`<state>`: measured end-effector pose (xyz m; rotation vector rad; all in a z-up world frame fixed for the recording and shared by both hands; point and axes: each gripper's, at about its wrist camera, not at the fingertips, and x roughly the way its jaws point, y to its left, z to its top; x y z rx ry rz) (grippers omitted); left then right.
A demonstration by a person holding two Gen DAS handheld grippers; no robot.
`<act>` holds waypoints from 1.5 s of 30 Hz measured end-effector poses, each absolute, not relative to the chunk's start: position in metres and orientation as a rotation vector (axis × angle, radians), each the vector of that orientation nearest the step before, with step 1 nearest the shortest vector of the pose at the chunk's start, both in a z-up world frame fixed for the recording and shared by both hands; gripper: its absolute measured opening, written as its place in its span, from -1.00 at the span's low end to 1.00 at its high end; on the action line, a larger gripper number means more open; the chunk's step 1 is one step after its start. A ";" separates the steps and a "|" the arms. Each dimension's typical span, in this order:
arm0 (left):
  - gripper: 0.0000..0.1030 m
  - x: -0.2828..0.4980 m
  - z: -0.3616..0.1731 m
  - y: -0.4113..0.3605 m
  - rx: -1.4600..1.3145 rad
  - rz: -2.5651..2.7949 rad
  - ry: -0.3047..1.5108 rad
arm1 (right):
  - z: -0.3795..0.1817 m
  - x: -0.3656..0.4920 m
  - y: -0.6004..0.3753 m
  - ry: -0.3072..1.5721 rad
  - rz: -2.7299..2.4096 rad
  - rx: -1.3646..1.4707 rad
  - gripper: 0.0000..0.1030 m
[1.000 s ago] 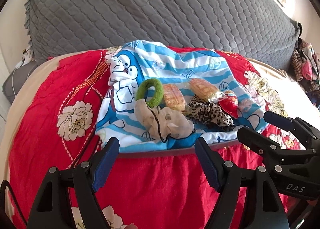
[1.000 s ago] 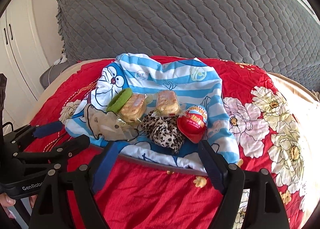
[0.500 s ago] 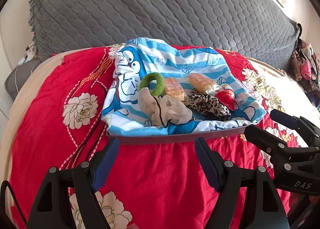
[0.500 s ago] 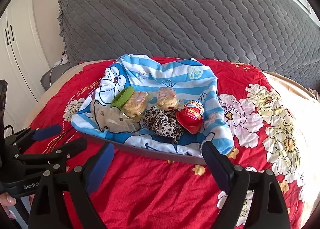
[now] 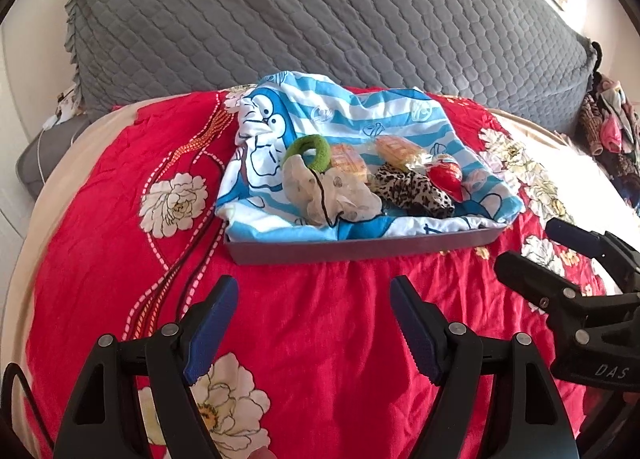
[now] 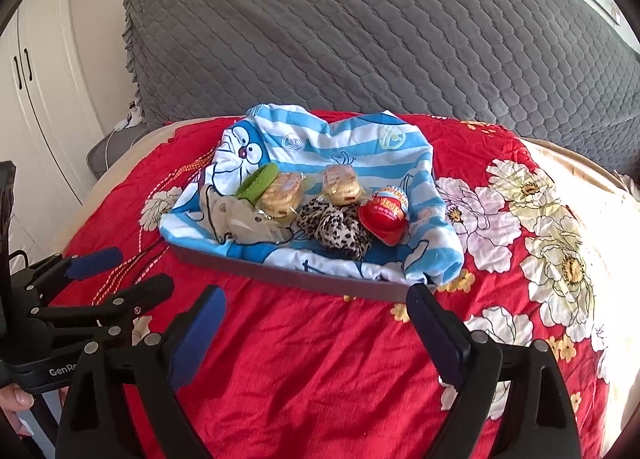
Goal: Organize objects
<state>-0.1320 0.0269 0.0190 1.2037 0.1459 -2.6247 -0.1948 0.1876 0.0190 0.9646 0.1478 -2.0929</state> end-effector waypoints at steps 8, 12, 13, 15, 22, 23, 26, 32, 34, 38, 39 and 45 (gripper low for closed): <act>0.53 -0.116 0.016 0.035 1.208 -2.627 0.131 | 0.014 -0.179 0.197 0.155 -2.097 0.990 0.78; 0.53 -0.109 0.016 0.036 1.202 -2.627 0.142 | 0.014 -0.172 0.201 0.162 -2.105 0.986 0.79; 0.53 -0.108 0.016 0.036 1.204 -2.623 0.140 | 0.014 -0.171 0.202 0.162 -2.107 0.987 0.79; 0.53 -0.106 0.018 0.036 1.200 -2.628 0.146 | 0.015 -0.169 0.203 0.162 -2.109 0.989 0.79; 0.53 -0.098 0.020 0.039 1.189 -2.637 0.136 | 0.019 -0.164 0.210 0.145 -2.116 0.980 0.79; 0.53 -0.097 0.020 0.039 1.189 -2.637 0.138 | 0.019 -0.163 0.211 0.144 -2.116 0.978 0.79; 0.53 -0.094 0.020 0.041 1.181 -2.645 0.148 | 0.018 -0.160 0.213 0.144 -2.118 0.982 0.79; 0.53 -0.088 0.020 0.044 1.176 -2.652 0.139 | 0.014 -0.155 0.216 0.141 -2.126 0.985 0.79; 0.53 -0.086 0.020 0.044 1.173 -2.648 0.142 | 0.013 -0.152 0.217 0.145 -2.125 0.987 0.79; 0.53 -0.081 0.018 0.044 1.174 -2.650 0.151 | 0.012 -0.146 0.219 0.152 -2.131 0.982 0.79; 0.53 -0.081 0.017 0.044 1.177 -2.646 0.146 | 0.012 -0.145 0.219 0.154 -2.133 0.980 0.79; 0.53 -0.076 0.010 0.046 1.182 -2.647 0.142 | 0.011 -0.138 0.219 0.171 -2.139 0.968 0.79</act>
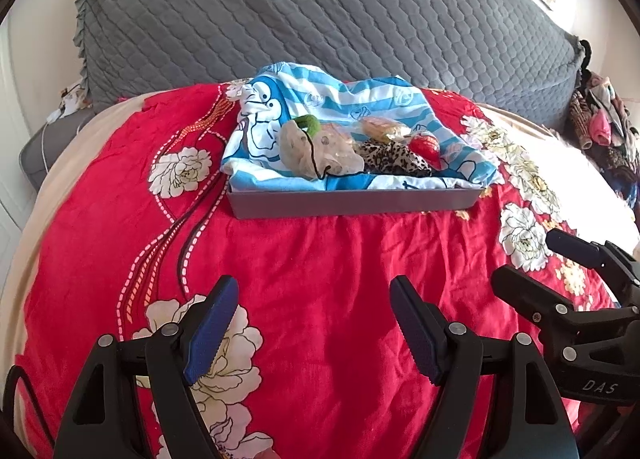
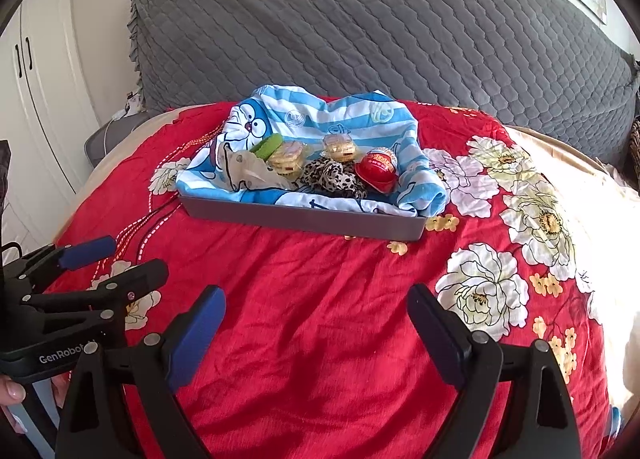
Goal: Organize objects
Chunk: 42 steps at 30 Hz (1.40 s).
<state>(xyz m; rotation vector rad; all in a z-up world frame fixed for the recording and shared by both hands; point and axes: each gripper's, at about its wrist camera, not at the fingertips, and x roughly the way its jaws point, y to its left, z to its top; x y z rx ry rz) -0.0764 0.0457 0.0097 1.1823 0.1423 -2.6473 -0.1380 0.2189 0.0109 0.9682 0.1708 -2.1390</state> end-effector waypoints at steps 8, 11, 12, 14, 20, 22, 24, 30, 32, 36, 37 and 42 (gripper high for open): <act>0.53 -0.075 -0.001 0.042 1.186 -2.641 0.157 | 0.003 -0.141 0.220 0.155 -2.143 0.976 0.79; 0.53 -0.075 -0.006 0.040 1.192 -2.635 0.151 | -0.003 -0.141 0.221 0.157 -2.147 0.977 0.79; 0.53 -0.075 -0.009 0.040 1.198 -2.634 0.148 | -0.005 -0.141 0.221 0.153 -2.144 0.981 0.79; 0.53 -0.075 -0.012 0.040 1.204 -2.630 0.145 | -0.010 -0.140 0.222 0.147 -2.140 0.989 0.79; 0.53 -0.074 -0.017 0.039 1.193 -2.632 0.154 | -0.017 -0.139 0.222 0.157 -2.149 0.994 0.79; 0.53 -0.073 -0.016 0.038 1.181 -2.636 0.164 | -0.019 -0.139 0.223 0.149 -2.147 0.990 0.79; 0.53 -0.073 -0.017 0.038 1.182 -2.641 0.162 | -0.022 -0.138 0.223 0.151 -2.150 0.993 0.79; 0.53 -0.073 -0.023 0.038 1.186 -2.643 0.162 | -0.032 -0.134 0.219 0.167 -2.126 1.010 0.79; 0.53 -0.073 -0.026 0.039 1.193 -2.643 0.157 | -0.034 -0.133 0.218 0.171 -2.126 1.007 0.79; 0.53 -0.074 -0.033 0.038 1.204 -2.635 0.151 | -0.037 -0.133 0.220 0.159 -2.128 1.010 0.79; 0.53 -0.074 -0.035 0.038 1.209 -2.631 0.150 | -0.037 -0.134 0.220 0.155 -2.134 1.011 0.79; 0.53 -0.075 -0.040 0.037 1.210 -2.635 0.142 | -0.042 -0.137 0.222 0.161 -2.142 1.022 0.79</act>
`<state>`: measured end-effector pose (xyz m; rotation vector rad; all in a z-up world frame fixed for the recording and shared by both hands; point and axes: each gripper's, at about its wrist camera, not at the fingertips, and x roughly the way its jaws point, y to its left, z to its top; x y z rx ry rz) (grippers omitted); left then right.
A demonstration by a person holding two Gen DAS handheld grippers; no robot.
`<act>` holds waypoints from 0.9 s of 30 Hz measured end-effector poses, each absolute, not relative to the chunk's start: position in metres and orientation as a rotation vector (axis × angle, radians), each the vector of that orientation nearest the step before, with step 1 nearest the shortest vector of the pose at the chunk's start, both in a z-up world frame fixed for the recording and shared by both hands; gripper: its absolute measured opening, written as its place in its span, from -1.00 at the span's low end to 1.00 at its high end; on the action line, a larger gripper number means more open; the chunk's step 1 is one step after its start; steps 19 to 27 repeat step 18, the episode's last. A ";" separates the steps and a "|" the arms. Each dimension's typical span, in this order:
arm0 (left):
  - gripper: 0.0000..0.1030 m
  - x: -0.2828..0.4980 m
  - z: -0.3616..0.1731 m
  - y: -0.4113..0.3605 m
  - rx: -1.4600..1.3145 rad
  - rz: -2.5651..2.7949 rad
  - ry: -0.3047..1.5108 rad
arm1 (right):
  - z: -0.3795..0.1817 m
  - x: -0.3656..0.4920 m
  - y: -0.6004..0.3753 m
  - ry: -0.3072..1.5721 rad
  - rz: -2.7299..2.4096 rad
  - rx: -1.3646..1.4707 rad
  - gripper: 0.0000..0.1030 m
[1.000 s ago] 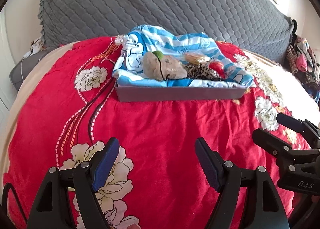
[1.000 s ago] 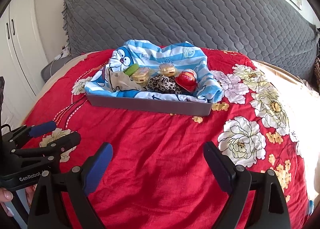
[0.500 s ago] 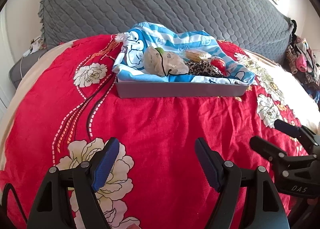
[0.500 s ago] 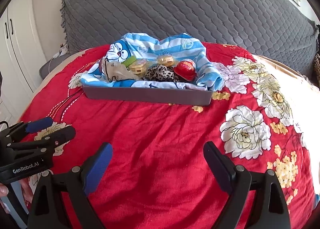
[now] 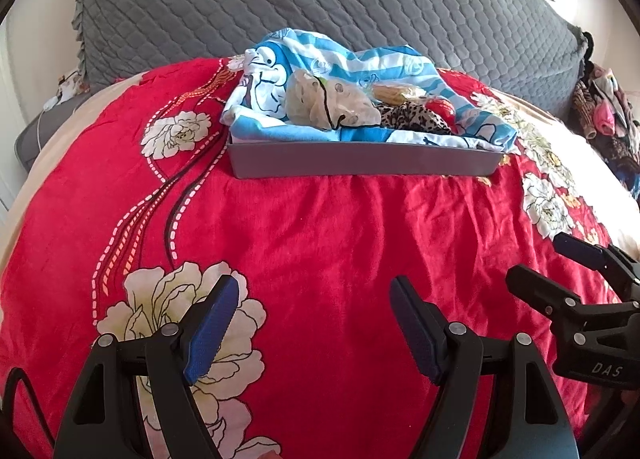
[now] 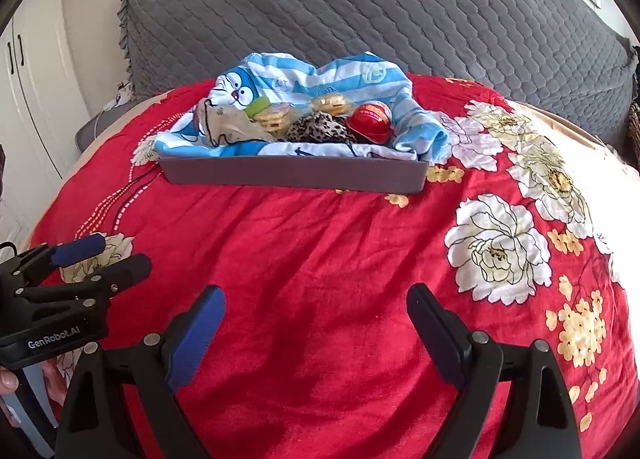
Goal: Organize objects
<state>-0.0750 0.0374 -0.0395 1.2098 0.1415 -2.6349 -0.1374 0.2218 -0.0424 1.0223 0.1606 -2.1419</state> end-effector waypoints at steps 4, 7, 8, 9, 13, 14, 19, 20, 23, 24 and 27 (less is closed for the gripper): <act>0.53 -0.075 -0.041 0.037 1.215 -2.639 0.148 | -0.044 -0.137 0.222 0.169 -2.146 1.021 0.79; 0.53 -0.076 -0.043 0.039 1.223 -2.644 0.136 | -0.044 -0.135 0.220 0.188 -2.146 1.012 0.79; 0.53 -0.075 -0.043 0.040 1.221 -2.645 0.130 | -0.044 -0.134 0.220 0.189 -2.144 1.009 0.79; 0.53 -0.075 -0.044 0.041 1.218 -2.648 0.124 | -0.044 -0.134 0.220 0.190 -2.145 1.006 0.79; 0.53 -0.074 -0.043 0.043 1.194 -2.644 0.090 | -0.042 -0.134 0.221 0.180 -2.149 1.002 0.79; 0.53 -0.073 -0.042 0.044 1.189 -2.643 0.081 | -0.043 -0.135 0.221 0.179 -2.150 1.005 0.79; 0.53 -0.072 -0.042 0.044 1.180 -2.649 0.086 | -0.043 -0.136 0.222 0.170 -2.150 1.010 0.79; 0.53 -0.072 -0.042 0.044 1.180 -2.649 0.086 | -0.043 -0.136 0.222 0.170 -2.150 1.010 0.79; 0.53 -0.072 -0.042 0.044 1.180 -2.649 0.086 | -0.043 -0.136 0.222 0.170 -2.150 1.010 0.79; 0.53 -0.072 -0.042 0.044 1.180 -2.649 0.086 | -0.043 -0.136 0.222 0.170 -2.150 1.010 0.79; 0.53 -0.072 -0.042 0.044 1.180 -2.649 0.086 | -0.043 -0.136 0.222 0.170 -2.150 1.010 0.79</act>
